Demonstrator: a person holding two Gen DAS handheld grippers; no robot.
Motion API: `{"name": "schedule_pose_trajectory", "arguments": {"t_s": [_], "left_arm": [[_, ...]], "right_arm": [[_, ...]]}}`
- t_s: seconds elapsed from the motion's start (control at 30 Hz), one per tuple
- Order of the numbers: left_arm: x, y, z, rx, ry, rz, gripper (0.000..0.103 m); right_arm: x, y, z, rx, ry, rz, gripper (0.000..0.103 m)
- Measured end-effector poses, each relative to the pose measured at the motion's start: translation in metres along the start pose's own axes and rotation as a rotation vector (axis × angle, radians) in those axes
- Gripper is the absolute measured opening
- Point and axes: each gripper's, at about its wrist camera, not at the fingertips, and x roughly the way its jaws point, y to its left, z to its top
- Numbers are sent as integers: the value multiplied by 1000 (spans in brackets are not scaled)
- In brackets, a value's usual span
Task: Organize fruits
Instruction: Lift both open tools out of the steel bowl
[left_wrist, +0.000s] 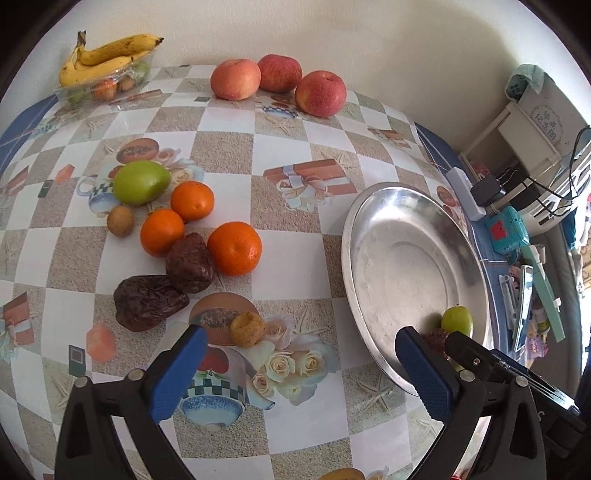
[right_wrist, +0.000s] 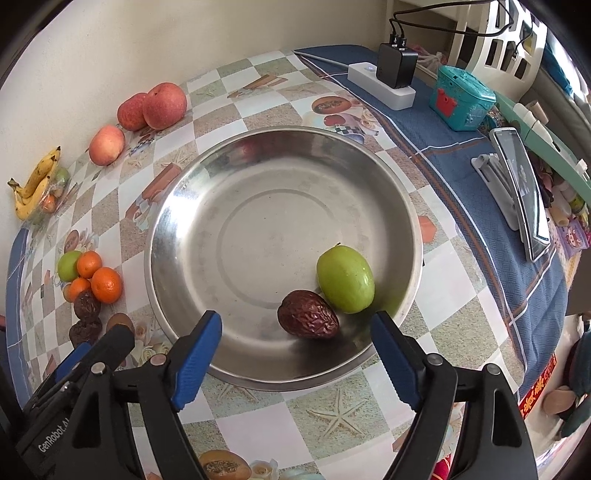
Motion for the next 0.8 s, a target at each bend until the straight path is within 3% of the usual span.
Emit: {"name": "schedule_pose_trajectory", "arguments": {"t_s": [0.43, 0.67, 0.8], "left_arm": [[-20, 15, 3, 13, -28, 176, 103], [-44, 63, 12, -52, -45, 355, 103], [-59, 94, 14, -118, -59, 379, 103]], "right_arm": [[-2, 8, -1, -38, -6, -3, 84], [-2, 13, -3, -55, -5, 23, 83], [-1, 17, -4, -66, -1, 45, 83]]}}
